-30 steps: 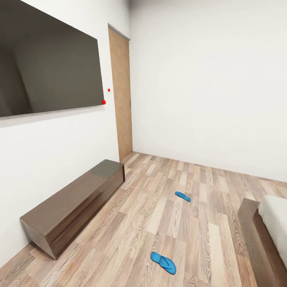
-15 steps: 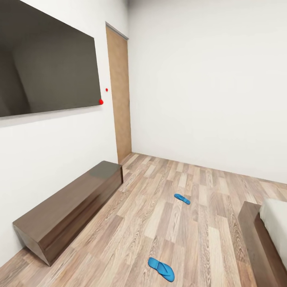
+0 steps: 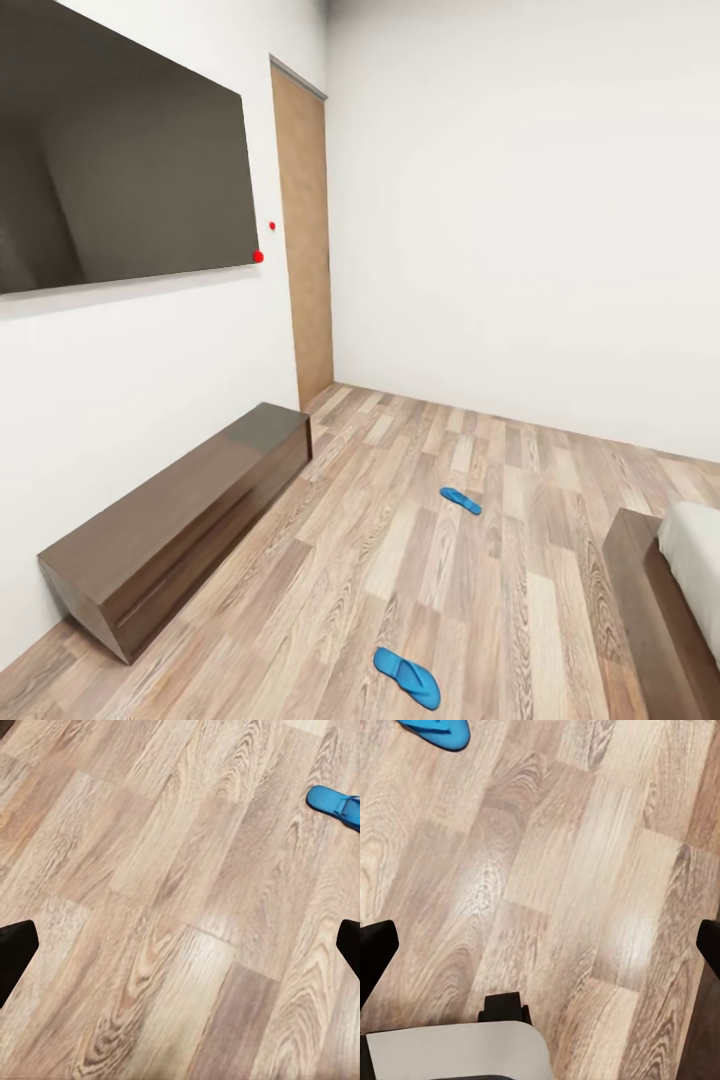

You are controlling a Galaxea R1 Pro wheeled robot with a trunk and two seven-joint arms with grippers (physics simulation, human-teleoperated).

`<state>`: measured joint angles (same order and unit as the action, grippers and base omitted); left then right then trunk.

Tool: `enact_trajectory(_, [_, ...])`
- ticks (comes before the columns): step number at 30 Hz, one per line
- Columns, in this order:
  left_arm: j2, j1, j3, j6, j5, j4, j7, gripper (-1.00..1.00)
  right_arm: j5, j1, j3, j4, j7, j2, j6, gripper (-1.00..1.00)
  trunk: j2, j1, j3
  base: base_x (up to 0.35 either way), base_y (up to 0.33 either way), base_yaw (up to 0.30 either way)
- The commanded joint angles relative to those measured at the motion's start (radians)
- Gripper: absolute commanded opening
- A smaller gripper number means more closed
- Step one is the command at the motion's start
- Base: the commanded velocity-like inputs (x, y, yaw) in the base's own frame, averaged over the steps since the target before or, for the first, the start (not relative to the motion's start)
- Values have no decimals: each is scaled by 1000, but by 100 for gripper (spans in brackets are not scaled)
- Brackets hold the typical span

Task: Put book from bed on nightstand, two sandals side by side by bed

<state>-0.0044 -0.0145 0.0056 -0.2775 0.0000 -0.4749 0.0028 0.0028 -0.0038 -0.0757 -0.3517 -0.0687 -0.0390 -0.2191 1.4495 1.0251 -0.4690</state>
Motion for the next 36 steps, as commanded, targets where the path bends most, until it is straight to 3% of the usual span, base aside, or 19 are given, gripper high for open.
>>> enact_trajectory(1, [0, 0, 1, -3, 0, 1, 0, 100, 0, 0, -3, 0, 0, 0, -3, 100, 1, 0, -1, 0, 0, 204])
enact_trajectory(20, [0, -1, 1, -3, 0, 1, 0, 100, 0, 0, -4, 0, 0, 1, -3, 100, 1, 0, -1, 11, -10, 256])
enact_trajectory(36, [1, -1, 1, -3, 0, 1, 0, 100, 0, -1, -3, 0, 0, 1, -3, 100, 1, 0, -1, 179, -163, 33])
